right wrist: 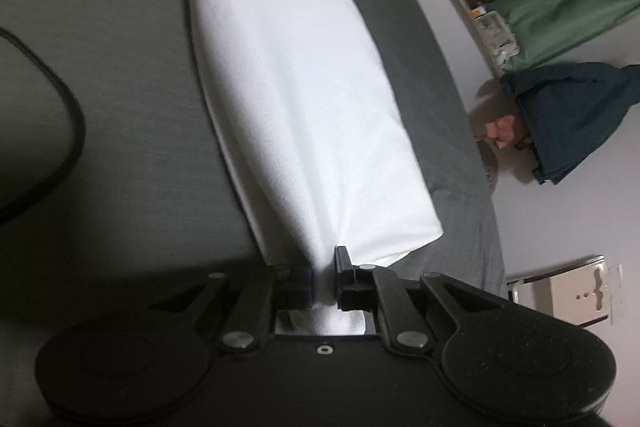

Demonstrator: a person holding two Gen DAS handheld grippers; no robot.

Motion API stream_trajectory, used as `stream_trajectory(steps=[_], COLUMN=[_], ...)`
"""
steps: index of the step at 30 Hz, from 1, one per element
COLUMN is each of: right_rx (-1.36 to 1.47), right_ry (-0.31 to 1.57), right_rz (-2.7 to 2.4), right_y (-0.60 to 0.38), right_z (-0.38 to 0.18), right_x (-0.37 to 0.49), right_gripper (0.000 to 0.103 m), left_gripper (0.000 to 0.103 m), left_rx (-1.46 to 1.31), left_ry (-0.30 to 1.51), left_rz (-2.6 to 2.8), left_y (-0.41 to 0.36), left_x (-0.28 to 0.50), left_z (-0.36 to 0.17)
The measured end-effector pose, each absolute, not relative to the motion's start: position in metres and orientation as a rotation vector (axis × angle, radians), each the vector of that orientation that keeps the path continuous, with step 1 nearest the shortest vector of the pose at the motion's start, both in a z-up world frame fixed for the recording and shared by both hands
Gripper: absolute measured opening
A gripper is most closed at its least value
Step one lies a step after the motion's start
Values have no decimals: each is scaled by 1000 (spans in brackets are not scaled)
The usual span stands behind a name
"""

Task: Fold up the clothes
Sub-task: 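Lift the strip end with both grippers and fold it over the strip, then open both grippers and release the folded end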

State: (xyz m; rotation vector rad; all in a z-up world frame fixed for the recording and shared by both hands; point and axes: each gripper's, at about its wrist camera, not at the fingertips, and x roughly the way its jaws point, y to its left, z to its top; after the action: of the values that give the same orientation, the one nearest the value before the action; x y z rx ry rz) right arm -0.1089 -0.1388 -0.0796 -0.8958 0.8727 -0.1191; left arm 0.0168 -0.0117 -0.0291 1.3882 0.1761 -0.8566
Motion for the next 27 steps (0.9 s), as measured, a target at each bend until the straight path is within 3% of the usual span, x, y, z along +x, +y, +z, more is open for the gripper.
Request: stream_trajectory(steps=[5, 10, 14, 16, 18, 20, 22, 24, 27], right_rx=[-848, -884, -868, -809, -695, -567, -419, -212, 103], right_ry=[822, 883, 894, 903, 903, 881, 826, 731, 610], right_rz=[-184, -143, -146, -149, -140, -126, -125, -131, -104], right_y=[-143, -136, -140, -144, -150, -155, -162, -173, -203], right_z=[-73, -89, -81, -70, -51, -30, -6, 16, 23], right_x=[-109, -129, -137, -144, -153, -160, -164, -164, -143], right_gripper=[11, 11, 22, 29, 36, 37, 41, 51, 54], left_gripper=[11, 11, 16, 25, 56, 67, 68, 68, 68], left_rx=[1380, 1407, 1281, 1207, 1132, 1038, 927, 768, 463], left_ry=[98, 206, 297, 353, 397, 427, 460, 465, 440], left_rz=[-771, -848, -864, -862, -844, -842, -844, -848, -886], left_y=[-6, 0, 11, 21, 36, 53, 67, 79, 76], left_x=[15, 13, 21, 27, 31, 41, 56, 67, 85], left_z=[-32, -53, -38, -28, -17, -4, 8, 24, 40])
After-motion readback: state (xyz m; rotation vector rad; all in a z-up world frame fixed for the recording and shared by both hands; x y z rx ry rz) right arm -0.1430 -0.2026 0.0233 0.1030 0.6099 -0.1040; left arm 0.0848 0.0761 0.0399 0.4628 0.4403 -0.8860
